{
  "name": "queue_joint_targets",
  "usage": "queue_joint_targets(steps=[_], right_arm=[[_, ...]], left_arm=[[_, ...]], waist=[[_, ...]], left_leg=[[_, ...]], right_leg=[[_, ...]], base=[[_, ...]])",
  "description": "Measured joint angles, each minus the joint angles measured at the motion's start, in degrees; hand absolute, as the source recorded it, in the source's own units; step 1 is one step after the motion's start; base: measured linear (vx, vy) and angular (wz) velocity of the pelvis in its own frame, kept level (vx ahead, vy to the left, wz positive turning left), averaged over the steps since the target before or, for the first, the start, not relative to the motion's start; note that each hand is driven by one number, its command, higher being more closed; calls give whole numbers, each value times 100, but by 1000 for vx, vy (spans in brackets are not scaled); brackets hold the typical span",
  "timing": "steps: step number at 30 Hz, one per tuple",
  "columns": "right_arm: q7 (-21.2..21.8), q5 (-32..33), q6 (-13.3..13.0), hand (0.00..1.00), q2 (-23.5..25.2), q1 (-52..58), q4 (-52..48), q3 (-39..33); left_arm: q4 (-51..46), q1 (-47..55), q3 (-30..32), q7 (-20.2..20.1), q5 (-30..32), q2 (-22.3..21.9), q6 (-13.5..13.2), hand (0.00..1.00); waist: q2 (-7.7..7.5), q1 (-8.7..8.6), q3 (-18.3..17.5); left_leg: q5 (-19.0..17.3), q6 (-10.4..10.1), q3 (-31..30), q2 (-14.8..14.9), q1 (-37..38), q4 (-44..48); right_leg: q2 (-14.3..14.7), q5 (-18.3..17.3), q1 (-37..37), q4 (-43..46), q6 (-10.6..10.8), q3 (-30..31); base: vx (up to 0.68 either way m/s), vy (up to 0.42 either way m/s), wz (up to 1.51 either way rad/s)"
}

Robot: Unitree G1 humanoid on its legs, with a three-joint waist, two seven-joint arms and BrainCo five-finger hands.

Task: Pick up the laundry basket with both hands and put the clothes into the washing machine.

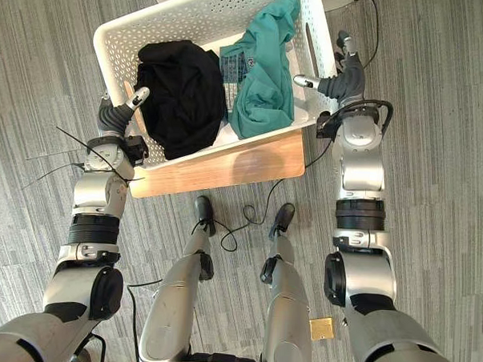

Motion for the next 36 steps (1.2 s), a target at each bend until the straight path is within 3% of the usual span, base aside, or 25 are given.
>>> queue_joint_targets(steps=[5,9,10,11,15,21,27,33,36], right_arm=[[397,-190,107,0,-227,-396,701,77],[457,-185,111,0,-310,-635,1014,184],[459,-177,111,100,-313,-663,1049,190],[456,-137,106,100,-319,-689,1090,197],[417,407,104,100,-350,-785,1220,210],[-128,866,109,100,-439,-820,1219,218],[-775,1241,86,100,-491,-689,-361,323],[-969,1998,-586,100,-492,896,-2597,250],[-927,2487,-820,100,-491,1849,-3156,236]], left_arm=[[-157,2,13,-119,-4,-35,21,0],[-164,2,21,-122,-3,-33,21,0],[-167,3,21,-125,-4,-33,21,0],[-167,3,22,-125,-4,-31,21,100],[-167,1,24,-109,-17,44,3,100],[-167,2,28,-62,-32,300,-9,100],[-480,87,276,128,-339,119,-181,100],[-1572,715,425,293,-534,-181,-722,100],[-1885,1153,407,261,-531,-411,-807,100]], waist=[[-11,0,6],[-11,0,6],[-11,1,6],[-11,3,6],[-11,0,6],[-12,3,7],[-14,-31,9],[-15,-158,9],[-16,-181,8]], left_leg=[[11,-15,-5,1,-15,0],[11,-15,2,4,-15,0],[11,-15,4,4,-15,0],[12,-16,12,4,-15,0],[14,-19,30,12,-18,-2],[24,-31,34,13,-45,-30],[27,-33,35,6,47,-95],[27,-36,23,-13,497,-277],[23,-37,22,-47,609,-288]], right_leg=[[21,10,-2,-24,-11,-2],[58,19,-2,-35,-21,6],[61,24,-2,-42,-27,8],[63,33,-1,-56,-36,13],[66,55,-1,-91,-41,33],[91,94,-1,-187,-45,27],[93,97,31,-187,-47,66],[71,61,392,-163,-4,56],[73,9,506,-161,59,55]], base=[[0,0,0],[0,0,0],[0,0,0],[0,0,-4],[0,0,-2],[0,0,0],[4,0,-3],[10,6,2],[9,-2,3]])
